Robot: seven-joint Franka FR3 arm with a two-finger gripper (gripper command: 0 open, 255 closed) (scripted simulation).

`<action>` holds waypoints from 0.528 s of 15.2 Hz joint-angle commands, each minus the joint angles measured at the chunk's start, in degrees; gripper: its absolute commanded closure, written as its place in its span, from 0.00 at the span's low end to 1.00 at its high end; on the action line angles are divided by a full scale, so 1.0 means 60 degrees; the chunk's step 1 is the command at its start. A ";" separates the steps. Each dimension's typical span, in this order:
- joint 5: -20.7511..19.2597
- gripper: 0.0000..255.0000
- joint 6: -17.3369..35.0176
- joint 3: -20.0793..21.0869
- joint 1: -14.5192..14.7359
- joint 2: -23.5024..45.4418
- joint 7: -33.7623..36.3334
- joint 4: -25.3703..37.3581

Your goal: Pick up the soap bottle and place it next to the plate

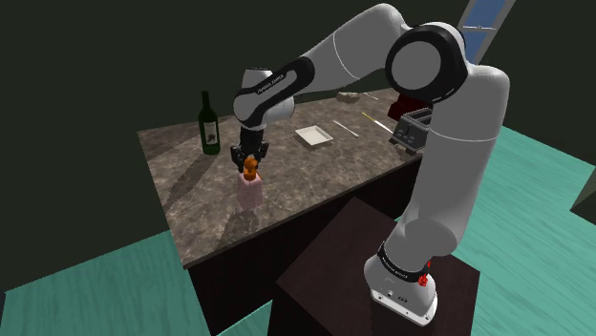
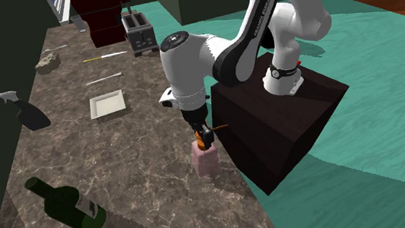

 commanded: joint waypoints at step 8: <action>-0.0138 1.00 -0.1028 -0.0039 -0.0003 -0.0709 0.0199 0.0327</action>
